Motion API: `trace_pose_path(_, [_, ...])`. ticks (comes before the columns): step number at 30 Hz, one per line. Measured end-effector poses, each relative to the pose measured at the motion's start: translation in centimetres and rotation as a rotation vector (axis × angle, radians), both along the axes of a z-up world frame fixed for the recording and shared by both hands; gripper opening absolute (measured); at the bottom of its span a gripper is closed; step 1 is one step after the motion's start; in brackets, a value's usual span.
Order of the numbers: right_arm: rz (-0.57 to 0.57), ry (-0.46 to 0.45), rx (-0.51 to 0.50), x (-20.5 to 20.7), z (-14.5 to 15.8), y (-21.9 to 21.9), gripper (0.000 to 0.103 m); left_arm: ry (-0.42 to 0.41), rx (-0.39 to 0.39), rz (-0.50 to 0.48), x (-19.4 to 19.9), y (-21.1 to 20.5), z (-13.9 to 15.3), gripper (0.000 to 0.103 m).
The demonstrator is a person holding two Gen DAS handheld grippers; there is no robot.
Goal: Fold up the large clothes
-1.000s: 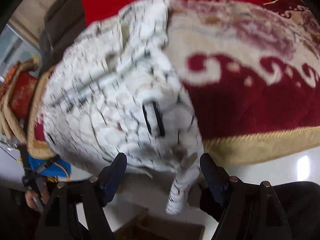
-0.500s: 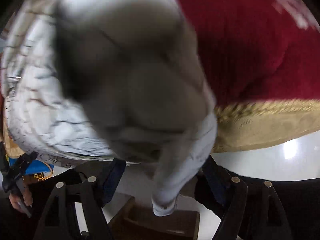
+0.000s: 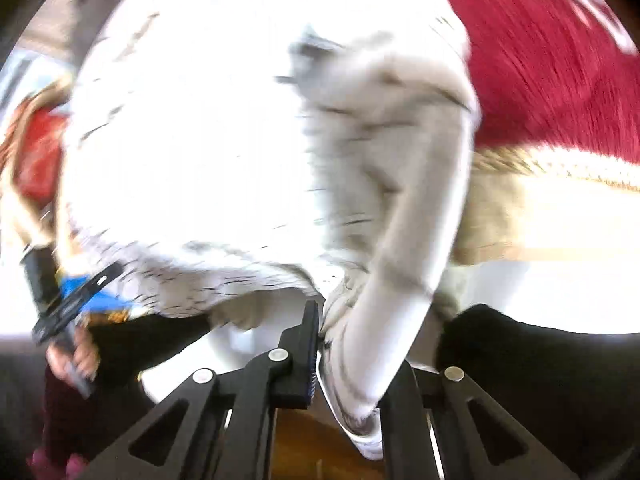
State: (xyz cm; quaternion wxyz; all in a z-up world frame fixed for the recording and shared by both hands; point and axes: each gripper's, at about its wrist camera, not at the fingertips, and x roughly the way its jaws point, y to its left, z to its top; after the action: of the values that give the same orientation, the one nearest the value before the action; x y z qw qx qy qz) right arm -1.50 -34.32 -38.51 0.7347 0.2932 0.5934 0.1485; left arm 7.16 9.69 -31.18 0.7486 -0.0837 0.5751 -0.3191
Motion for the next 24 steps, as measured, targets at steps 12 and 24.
trace_pose_path(12, [-0.180, -0.590, 0.260, 4.4, 18.1, -6.2, 0.009, -0.277, -0.214, 0.006, 7.4, -0.1, 16.6, 0.005])
trace_pose_path(24, [-0.287, -0.146, -0.024, 1.3, 6.8, -6.3, 0.092, -0.226, -0.217, 0.016, 9.6, -2.7, 14.4, 0.005])
